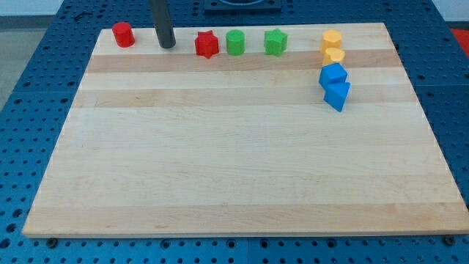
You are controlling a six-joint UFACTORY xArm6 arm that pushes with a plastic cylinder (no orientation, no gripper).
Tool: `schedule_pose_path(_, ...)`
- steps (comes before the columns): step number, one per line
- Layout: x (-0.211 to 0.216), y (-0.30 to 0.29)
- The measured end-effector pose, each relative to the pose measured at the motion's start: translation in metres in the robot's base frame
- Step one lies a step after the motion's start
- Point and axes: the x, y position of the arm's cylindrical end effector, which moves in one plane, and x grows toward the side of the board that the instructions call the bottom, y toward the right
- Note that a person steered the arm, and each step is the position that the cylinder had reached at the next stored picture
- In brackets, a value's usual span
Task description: Push the red circle towards the red star
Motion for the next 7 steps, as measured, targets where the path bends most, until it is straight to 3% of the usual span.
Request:
schedule_pose_path(1,-0.03,-0.004)
schedule_pose_path(2,-0.016,-0.012)
schedule_pose_path(5,0.019,-0.151)
schedule_pose_path(6,0.019,-0.151)
schedule_pose_path(7,-0.01,-0.151)
